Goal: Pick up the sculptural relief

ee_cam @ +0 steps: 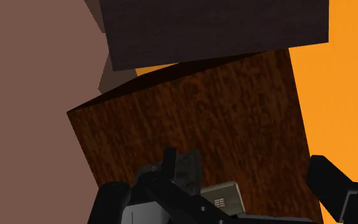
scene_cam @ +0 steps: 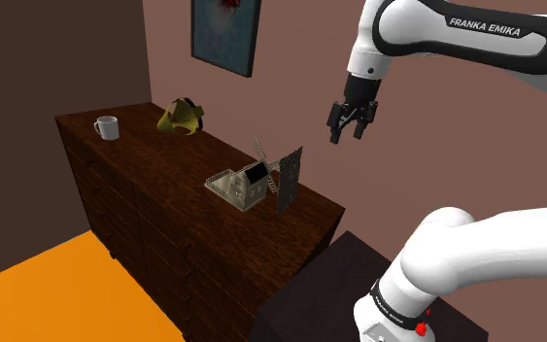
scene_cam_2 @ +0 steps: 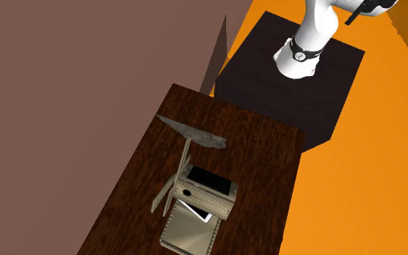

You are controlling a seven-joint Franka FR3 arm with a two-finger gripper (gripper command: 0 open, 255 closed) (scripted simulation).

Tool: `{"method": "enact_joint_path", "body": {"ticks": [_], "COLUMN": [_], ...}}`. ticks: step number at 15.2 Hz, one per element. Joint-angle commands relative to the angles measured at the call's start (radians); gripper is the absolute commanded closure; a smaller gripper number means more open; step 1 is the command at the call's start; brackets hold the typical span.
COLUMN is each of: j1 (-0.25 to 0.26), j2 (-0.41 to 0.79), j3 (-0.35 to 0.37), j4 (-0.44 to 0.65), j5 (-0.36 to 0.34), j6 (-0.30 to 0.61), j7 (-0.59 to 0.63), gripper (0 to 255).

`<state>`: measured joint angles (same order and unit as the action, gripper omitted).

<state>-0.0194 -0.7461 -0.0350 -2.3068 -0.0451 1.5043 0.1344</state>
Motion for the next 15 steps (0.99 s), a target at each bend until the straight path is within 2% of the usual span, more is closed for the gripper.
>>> {"method": "enact_joint_path", "body": {"ticks": [1,8,15], "j1": [0.000,-0.044,-0.082], "j2": [0.000,0.250,0.522], "j3": [0.000,0.048,0.066], "j4": [0.000,0.039,0.141], "j5": [0.000,0.033,0.044], "j6": [0.000,0.162,0.284], "j7": [0.000,0.206,0.396], "gripper": [0,0,0]}}
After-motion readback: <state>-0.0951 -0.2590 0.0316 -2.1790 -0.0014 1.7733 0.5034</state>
